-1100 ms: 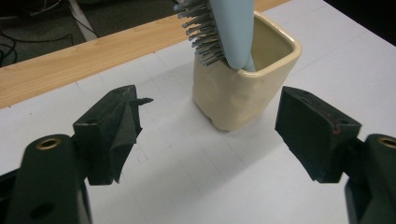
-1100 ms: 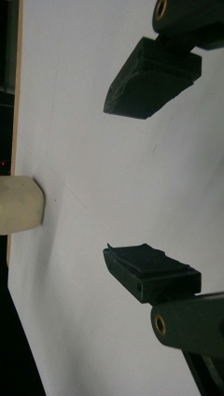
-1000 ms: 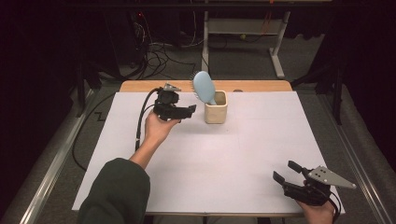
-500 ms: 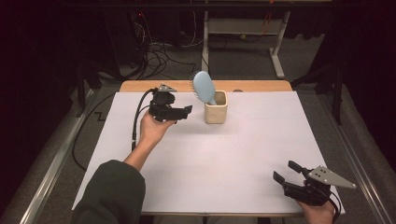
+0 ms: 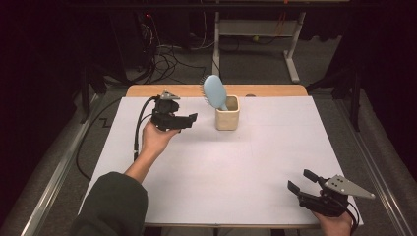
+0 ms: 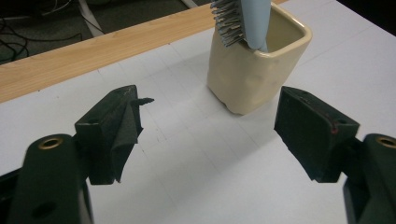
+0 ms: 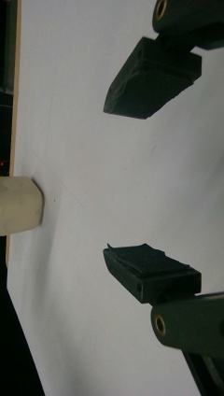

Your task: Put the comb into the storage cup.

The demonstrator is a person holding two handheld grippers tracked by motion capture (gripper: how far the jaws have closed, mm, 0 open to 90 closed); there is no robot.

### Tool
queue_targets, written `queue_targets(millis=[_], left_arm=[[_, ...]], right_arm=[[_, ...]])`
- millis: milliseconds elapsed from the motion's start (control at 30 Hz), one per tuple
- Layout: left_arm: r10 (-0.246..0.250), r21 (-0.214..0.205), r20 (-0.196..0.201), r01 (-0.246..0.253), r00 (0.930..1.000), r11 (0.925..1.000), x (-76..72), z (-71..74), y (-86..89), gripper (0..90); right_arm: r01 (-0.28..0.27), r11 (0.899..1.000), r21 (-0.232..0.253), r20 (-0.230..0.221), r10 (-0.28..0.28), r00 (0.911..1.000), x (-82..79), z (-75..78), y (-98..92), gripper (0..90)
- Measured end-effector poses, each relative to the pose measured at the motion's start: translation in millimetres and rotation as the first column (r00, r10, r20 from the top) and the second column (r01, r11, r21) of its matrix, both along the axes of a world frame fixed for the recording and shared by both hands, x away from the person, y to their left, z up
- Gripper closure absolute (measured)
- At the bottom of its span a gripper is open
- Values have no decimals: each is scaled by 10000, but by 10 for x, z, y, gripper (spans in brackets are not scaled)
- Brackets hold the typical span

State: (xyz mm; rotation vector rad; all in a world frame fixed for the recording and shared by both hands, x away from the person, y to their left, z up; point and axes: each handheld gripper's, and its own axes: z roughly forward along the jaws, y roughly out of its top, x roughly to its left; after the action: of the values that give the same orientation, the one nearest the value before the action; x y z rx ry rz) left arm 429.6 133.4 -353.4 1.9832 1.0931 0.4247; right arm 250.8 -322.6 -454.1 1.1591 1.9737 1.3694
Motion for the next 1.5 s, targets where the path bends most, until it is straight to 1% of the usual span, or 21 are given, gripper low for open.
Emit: queue_targets(millis=[233, 567, 700, 867, 933, 1033, 1133, 1267, 1500], left_arm=[[-52, 25, 18, 52, 10000, 10000, -37, 16, 39, 238], [-84, -4, 50, 84, 10000, 10000, -97, -12, 82, 238], [-112, 53, 126, 112, 9999, 9999, -140, -17, 99, 238], [-78, 26, 94, 78, 9999, 10000, -180, -24, 134, 237], [-65, -32, 147, 66, 9999, 10000, -193, -22, 153, 238], [-15, -53, 180, 16, 9998, 10000, -206, -13, 185, 238], [71, -203, 217, -67, 9997, 9998, -216, 3, 219, 238], [106, -182, 236, -102, 9997, 9998, -237, 26, 253, 238], [129, -305, 461, -115, 9989, 9995, -315, 90, 321, 238]], right_arm=[[10, 10000, -11, 11, -10, 10000, 0, 0, -2, 267], [16, 10000, 5, -23, -16, 10000, -2, -1, -3, 267], [28, 10000, -4, -18, -28, 10000, 1, -3, -4, 267], [36, 10000, -15, -46, -36, 10000, 2, -4, 1, 267], [32, 10000, -18, -44, -32, 10000, 3, -5, -1, 267], [43, 10000, 15, -52, -42, 10000, 4, -5, -5, 268], [45, 10000, -5, -54, -45, 10000, 3, -5, -3, 267], [67, 10000, -28, -37, -67, 10000, 1, -6, -5, 268], [74, 10000, -15, -41, -74, 10000, -5, -5, -5, 268]])
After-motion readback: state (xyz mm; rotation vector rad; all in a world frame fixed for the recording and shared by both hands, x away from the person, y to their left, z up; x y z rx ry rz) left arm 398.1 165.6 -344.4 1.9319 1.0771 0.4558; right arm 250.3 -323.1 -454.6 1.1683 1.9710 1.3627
